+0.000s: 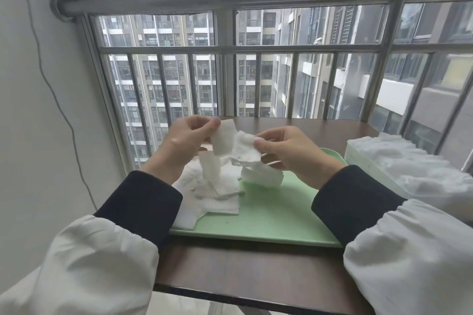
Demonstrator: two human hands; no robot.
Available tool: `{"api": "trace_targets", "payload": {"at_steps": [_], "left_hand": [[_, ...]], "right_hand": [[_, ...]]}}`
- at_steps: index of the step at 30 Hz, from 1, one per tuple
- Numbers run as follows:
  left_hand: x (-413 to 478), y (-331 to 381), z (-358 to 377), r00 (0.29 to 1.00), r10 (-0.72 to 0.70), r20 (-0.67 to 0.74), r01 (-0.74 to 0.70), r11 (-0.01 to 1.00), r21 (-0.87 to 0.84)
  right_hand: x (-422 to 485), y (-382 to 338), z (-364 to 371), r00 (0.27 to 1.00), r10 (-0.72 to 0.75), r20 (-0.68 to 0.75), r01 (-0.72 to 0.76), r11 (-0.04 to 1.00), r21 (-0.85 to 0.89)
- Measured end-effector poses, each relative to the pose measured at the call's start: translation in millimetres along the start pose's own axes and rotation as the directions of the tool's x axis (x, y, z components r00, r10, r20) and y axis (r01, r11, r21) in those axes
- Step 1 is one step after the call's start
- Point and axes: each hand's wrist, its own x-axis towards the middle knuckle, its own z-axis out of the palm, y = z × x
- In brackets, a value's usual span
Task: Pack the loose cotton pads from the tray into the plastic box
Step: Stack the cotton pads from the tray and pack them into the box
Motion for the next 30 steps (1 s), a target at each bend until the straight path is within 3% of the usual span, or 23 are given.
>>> {"api": "trace_targets", "payload": {"at_steps": [10,14,17,19,23,30], "left_hand": [[-1.9,-3.1,5.7,0.998,-0.043,-0.043,0.04,0.995,-0.09],[-6.8,1.7,5.1,0.996,-0.02,0.081,0.039,0.97,-0.238],[-9.6,3.2,7.4,0.983,0.031,0.181,0.019,0.963,-0.268],[-11.0,3.4,10.4,0.975,0.071,0.21,-0.009,0.96,-0.279],[-13.9,4.4,14.0,0.966,0.132,0.22,-0.078,0.968,-0.238],[-19.2,9.8,19.9,0.958,0.221,0.182,-0.212,0.975,-0.064]], "right_hand": [[3.7,-3.9,-2.4,0.974,0.037,-0.224,0.008,0.981,0.193],[5.2,1.2,-5.9,0.946,-0.021,-0.324,0.043,0.997,0.06],[2.7,2.9,-5.2,0.967,-0.103,-0.234,0.077,0.99,-0.117],[0.7,2.0,-1.6,0.983,-0.122,-0.136,0.105,0.986,-0.131],[-1.3,-1.1,6.5,0.994,-0.106,-0.015,0.106,0.994,-0.011],[-4.2,-4.8,6.4,0.993,-0.098,0.065,0.084,0.977,0.197]]}}
